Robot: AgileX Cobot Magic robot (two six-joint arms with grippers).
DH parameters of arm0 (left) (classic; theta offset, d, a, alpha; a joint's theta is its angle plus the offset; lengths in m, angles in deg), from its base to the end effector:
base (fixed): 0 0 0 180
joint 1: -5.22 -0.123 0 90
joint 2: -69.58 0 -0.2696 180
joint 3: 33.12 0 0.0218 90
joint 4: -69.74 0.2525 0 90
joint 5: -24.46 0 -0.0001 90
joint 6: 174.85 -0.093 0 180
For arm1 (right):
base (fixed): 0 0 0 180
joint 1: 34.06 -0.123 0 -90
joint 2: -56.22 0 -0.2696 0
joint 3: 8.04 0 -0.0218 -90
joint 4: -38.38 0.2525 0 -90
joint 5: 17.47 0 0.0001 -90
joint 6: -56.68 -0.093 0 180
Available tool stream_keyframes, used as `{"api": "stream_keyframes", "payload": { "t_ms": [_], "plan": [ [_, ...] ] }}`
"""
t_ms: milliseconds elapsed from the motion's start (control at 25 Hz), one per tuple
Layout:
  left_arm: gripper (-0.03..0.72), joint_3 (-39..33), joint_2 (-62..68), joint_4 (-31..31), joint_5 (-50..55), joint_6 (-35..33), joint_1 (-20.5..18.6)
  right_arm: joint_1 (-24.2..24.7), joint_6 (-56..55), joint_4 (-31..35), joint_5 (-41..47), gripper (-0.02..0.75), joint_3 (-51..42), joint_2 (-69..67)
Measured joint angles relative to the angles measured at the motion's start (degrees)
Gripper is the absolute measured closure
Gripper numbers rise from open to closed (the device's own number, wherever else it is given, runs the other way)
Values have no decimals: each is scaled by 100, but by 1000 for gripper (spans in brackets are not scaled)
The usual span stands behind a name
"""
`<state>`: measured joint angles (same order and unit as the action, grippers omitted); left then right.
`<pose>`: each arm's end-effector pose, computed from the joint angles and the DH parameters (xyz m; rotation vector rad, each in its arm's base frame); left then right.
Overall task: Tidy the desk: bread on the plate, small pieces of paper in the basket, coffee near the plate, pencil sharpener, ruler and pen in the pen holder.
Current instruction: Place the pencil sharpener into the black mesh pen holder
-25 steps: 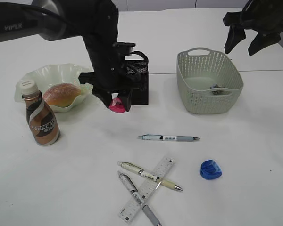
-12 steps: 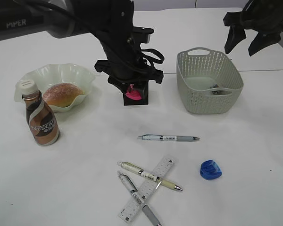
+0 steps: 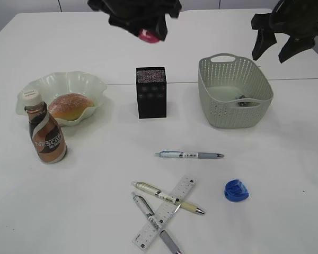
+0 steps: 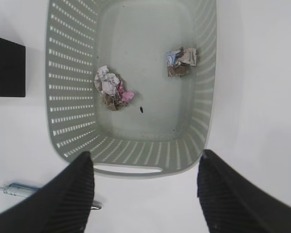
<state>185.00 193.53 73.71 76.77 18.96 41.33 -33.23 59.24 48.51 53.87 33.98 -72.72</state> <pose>0.3769 -0.2686 0.3176 0.4959 2.3814 -0.3142 0.4549 0.0089 0.2830 -0.0079 2.7489 0.2301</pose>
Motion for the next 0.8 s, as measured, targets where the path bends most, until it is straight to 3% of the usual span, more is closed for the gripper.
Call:
{"api": "stream_keyframes", "payload": {
  "t_ms": [560, 720, 800],
  "plan": [
    [356, -30, -2271, 37, 60, -517, 0, 0, 0, 0, 0, 248, 0, 0],
    [356, -634, -2808, 98, -847, -654, 0, 0, 12, 0, 0, 248, 0, 0],
    [356, -1284, -3044, 199, -1594, -678, 0, 0, 12, 0, 0, 248, 0, 0]
  ]
}}
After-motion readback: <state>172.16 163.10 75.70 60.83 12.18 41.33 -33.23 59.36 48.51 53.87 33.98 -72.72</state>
